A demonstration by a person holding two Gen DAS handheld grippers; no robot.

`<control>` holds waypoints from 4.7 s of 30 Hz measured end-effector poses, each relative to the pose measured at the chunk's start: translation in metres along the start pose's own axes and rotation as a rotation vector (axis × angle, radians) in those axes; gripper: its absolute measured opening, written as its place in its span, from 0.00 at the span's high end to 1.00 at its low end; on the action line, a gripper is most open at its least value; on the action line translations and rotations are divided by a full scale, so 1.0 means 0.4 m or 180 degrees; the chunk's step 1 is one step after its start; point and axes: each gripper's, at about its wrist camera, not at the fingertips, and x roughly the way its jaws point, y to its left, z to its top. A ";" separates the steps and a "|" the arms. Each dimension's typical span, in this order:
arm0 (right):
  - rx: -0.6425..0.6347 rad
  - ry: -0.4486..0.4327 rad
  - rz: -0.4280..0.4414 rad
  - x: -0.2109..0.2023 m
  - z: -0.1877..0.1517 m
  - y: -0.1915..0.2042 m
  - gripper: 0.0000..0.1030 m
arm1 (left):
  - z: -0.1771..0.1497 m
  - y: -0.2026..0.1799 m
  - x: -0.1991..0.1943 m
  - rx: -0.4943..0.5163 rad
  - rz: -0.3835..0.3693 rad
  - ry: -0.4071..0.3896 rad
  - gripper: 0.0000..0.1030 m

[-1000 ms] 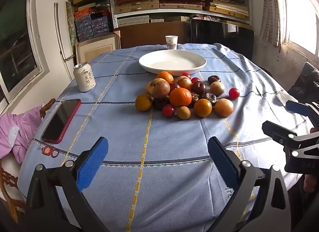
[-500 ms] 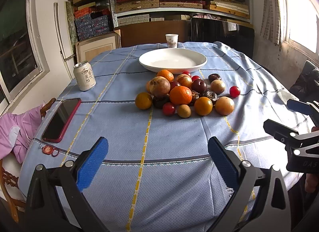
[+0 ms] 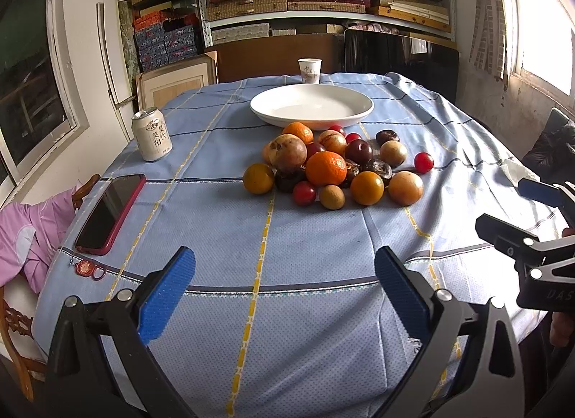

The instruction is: Organize fruits

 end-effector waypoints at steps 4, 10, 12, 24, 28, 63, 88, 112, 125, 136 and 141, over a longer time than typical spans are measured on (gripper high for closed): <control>0.0002 0.0002 0.0000 0.000 0.000 0.001 0.03 | -0.004 0.000 0.005 0.0009 0.0006 0.0017 0.05; 0.0005 0.0006 -0.0001 0.003 -0.010 0.004 0.03 | -0.003 -0.002 0.007 0.0015 0.0010 0.0038 0.05; 0.0003 0.0006 0.0003 0.002 -0.005 0.002 0.03 | -0.003 -0.002 0.007 0.0015 0.0007 0.0039 0.05; 0.0000 -0.0001 0.0010 0.004 -0.013 0.003 0.03 | -0.003 -0.002 0.008 0.0018 0.0012 0.0047 0.05; 0.0003 0.0002 0.0013 0.000 -0.002 0.004 0.03 | -0.004 -0.001 0.009 0.0026 0.0012 0.0059 0.05; 0.0015 -0.0018 0.0029 -0.003 0.004 -0.001 0.03 | -0.005 0.001 0.014 0.0015 0.0013 0.0088 0.05; -0.0100 0.0346 0.0538 0.241 0.093 -0.012 0.08 | 0.036 0.121 0.110 -0.0388 -0.0287 0.0171 0.05; -0.0331 0.0888 0.0546 0.348 0.114 0.013 0.55 | 0.074 0.150 0.240 -0.0374 -0.0413 0.0564 0.05; 0.0134 0.0606 0.0759 0.281 0.079 -0.060 0.57 | 0.167 0.155 0.328 0.0177 -0.0448 0.0511 0.06; 0.0263 0.0578 0.0823 0.289 0.068 -0.077 0.56 | 0.190 0.181 0.436 0.0309 -0.0878 0.0709 0.32; 0.0295 0.0617 0.0829 0.294 0.065 -0.079 0.56 | 0.193 0.177 0.454 0.0330 -0.0934 0.0736 0.37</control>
